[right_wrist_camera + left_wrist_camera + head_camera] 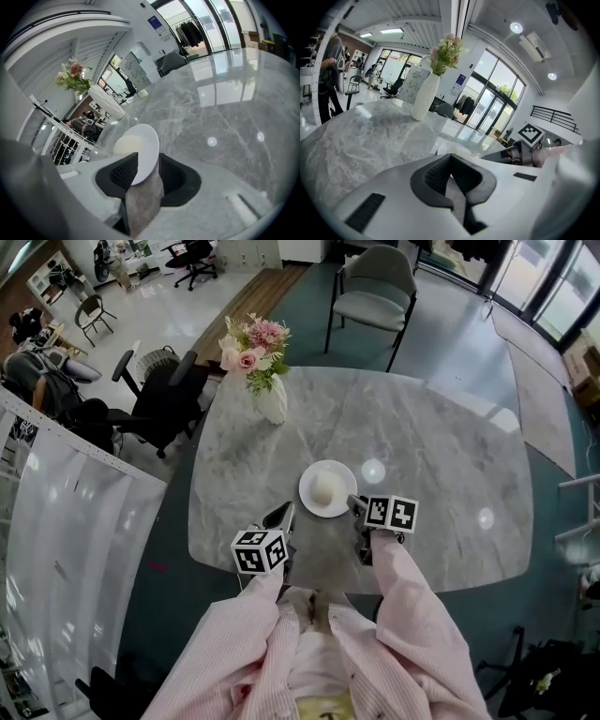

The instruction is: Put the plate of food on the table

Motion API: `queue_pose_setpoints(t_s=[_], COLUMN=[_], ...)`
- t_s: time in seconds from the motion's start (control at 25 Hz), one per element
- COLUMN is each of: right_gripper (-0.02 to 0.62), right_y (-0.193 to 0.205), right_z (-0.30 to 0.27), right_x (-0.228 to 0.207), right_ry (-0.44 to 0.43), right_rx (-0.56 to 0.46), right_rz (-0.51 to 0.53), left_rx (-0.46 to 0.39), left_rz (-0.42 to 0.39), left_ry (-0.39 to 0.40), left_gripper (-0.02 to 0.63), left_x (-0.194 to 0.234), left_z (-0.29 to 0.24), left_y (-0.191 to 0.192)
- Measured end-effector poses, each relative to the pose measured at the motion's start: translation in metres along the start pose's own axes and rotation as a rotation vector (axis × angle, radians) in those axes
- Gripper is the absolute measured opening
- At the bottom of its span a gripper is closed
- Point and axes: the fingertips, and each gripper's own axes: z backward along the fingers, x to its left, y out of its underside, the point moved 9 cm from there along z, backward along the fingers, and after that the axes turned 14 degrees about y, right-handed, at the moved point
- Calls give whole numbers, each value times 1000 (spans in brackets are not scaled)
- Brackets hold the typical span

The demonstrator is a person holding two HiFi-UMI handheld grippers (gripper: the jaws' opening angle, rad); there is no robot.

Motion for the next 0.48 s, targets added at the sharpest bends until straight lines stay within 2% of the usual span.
queue_pose_setpoints(t_s=[0.2, 0.36, 0.48], right_gripper=[99, 24, 6], right_y=[-4, -7, -12], right_z=[24, 43, 60], right_x=[4, 10, 17], right_ry=[-71, -130, -187], right_rx=[-103, -192, -256], right_rz=[71, 107, 142], left_rx=[-38, -70, -94], left_rz=[-60, -107, -145], left_ry=[26, 45, 57], left_gripper=[-5, -5, -5], left_x=[-11, -20, -28], left_z=[8, 15, 20], left_y=[-15, -26, -35])
